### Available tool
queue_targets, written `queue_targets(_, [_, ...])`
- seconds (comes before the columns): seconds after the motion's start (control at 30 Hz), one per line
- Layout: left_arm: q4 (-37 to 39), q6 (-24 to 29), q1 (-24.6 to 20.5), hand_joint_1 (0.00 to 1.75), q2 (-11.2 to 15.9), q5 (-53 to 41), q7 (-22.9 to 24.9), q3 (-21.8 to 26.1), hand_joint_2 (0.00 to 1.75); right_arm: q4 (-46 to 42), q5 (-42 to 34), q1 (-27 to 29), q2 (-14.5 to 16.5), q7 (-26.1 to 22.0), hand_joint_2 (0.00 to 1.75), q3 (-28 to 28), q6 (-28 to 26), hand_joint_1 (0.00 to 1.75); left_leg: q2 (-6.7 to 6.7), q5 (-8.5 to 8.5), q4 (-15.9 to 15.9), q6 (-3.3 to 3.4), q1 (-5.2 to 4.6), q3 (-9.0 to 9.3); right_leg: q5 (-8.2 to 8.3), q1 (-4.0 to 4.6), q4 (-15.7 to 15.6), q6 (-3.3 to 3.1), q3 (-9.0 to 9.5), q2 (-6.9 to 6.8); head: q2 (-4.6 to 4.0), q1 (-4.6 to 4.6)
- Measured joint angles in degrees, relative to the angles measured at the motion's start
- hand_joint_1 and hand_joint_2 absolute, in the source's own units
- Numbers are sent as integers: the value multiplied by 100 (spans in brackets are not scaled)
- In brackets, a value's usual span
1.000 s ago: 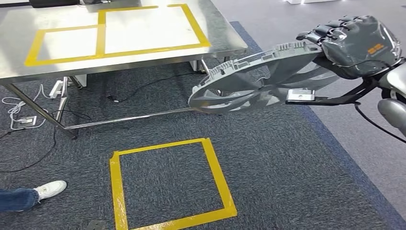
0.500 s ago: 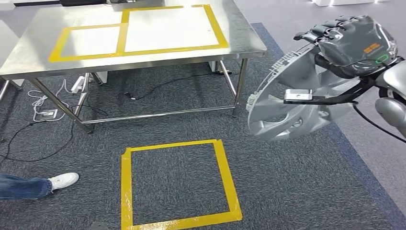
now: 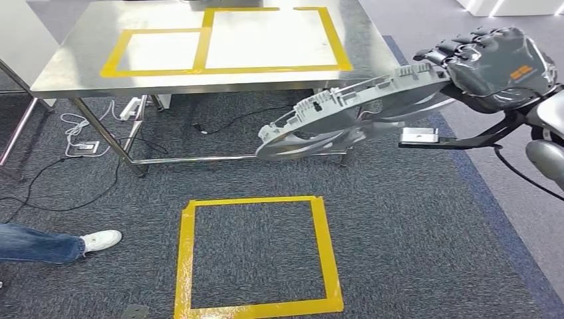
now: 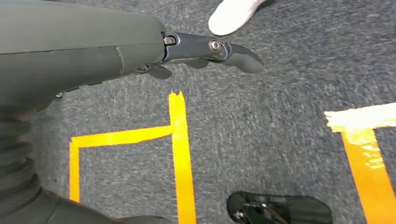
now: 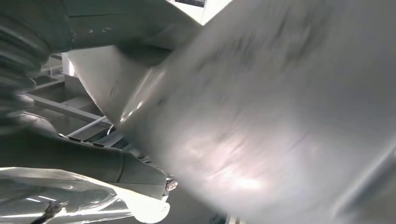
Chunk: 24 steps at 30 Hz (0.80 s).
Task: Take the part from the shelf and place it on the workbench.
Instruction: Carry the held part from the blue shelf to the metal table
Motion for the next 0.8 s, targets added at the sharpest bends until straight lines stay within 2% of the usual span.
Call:
queue_targets(0.03, [0, -15, 1, 0, 2, 0, -20, 0, 175, -1, -1, 1, -3, -2, 175, -1, -1, 175, -18, -12, 21, -29, -8, -9, 72, 6, -248, -16, 125, 1, 0, -2])
queue_targets(0.07, [0, -24, 5, 0, 4, 1, -36, 0, 175, -3, -2, 6, -6, -3, 175, 0, -2, 175, -31, -16, 34, -55, -16, -21, 64, 15, -347, -37, 184, 2, 0, -2])
queue_targets(0.13, [-1, -32, 16, 0, 15, 2, -72, 1, 175, -7, -3, 22, -7, -5, 175, 1, -3, 175, -39, -16, 35, -99, -21, -29, 57, 17, -369, -96, 213, -3, 0, -6])
queue_targets(0.2, [-2, -33, 18, 0, 25, 2, -108, 2, 175, -17, 1, 26, -8, -5, 175, -1, -4, 175, -27, -126, 166, -158, -13, -74, 63, -4, -392, -164, 240, -17, 0, -17])
queue_targets(0.23, [-2, -32, 15, 0, 29, 2, -120, 2, 175, -22, 2, 26, -8, -5, 175, -1, -5, 175, -20, -260, 386, -193, 0, -165, 65, -15, -403, -195, 257, -26, 0, -23])
queue_targets(0.3, [-1, -33, 14, 0, 29, 2, -134, 1, 175, -26, 2, 32, -8, -5, 175, 0, -4, 175, -12, -608, 1113, -253, 32, -482, 55, -11, -404, -226, 268, -36, 0, -35])
queue_targets(0.33, [0, -34, 18, 0, 30, 2, -139, 1, 175, -26, 2, 40, -8, -6, 175, 1, -4, 175, -11, -724, 1444, -270, 47, -636, 51, -10, -403, -229, 270, -36, 0, -34])
queue_targets(0.37, [-1, -35, 22, 0, 31, 2, -145, 2, 175, -27, 5, 46, -8, -7, 175, 1, -4, 175, -10, -745, 1621, -279, 58, -721, 46, -10, -403, -231, 273, -33, 0, -35])
queue_targets(0.4, [-1, -38, 26, 0, 33, 2, -156, 2, 175, -28, 10, 51, -13, -7, 175, 0, -4, 175, -8, -650, 1574, -281, 67, -703, 40, -11, -402, -229, 280, -29, 0, -36])
queue_targets(0.43, [-2, -39, 28, 0, 37, 2, -169, 2, 175, -32, 14, 53, -20, -7, 175, -3, -5, 175, -3, -466, 1318, -275, 75, -585, 31, -12, -402, -224, 293, -25, 0, -35])
queue_targets(0.5, [-2, -41, 25, 0, 45, 2, -200, 2, 175, -51, 17, 48, -38, -5, 175, -11, -8, 175, 12, -111, 545, -243, 74, -223, 7, -4, -403, -192, 320, -16, 0, -34])
queue_targets(0.53, [-1, -41, 17, 0, 48, 2, -210, 2, 175, -61, 16, 41, -47, -5, 175, -15, -9, 175, 18, -43, 254, -222, 65, -83, -2, 2, -403, -164, 322, -9, 0, -33])
queue_targets(0.57, [-1, -42, 11, 0, 50, 1, -216, 2, 175, -72, 14, 35, -54, -5, 175, -16, -10, 175, 20, -40, 90, -201, 52, -8, -3, 7, -410, -131, 320, -4, 0, -31])
queue_targets(0.67, [-2, -43, 8, 0, 51, -1, -222, 2, 175, -101, 10, 27, -74, -7, 175, -15, -11, 175, 7, -72, -6, -111, 36, 46, -13, -8, -447, -22, 325, -7, 0, -26])
queue_targets(0.7, [-2, -43, 10, 0, 48, -2, -224, 2, 175, -109, 9, 24, -84, -7, 175, -18, -13, 175, 2, -65, -33, -72, 46, 71, -70, -10, -378, -3, 287, -8, 0, -18])
queue_targets(0.73, [-2, -43, 10, 0, 48, -4, -225, 2, 175, -115, 7, 18, -93, -7, 175, -21, -15, 175, -2, -58, -61, -36, 59, 95, -174, -9, -190, 7, 186, -7, 0, -2])
queue_targets(0.8, [-2, -43, 7, 0, 48, -8, -227, 2, 175, -120, 4, 20, -105, -6, 175, -26, -20, 175, -6, -70, -75, 13, 60, 117, -459, 0, 509, 5, -204, -1, 0, 29])
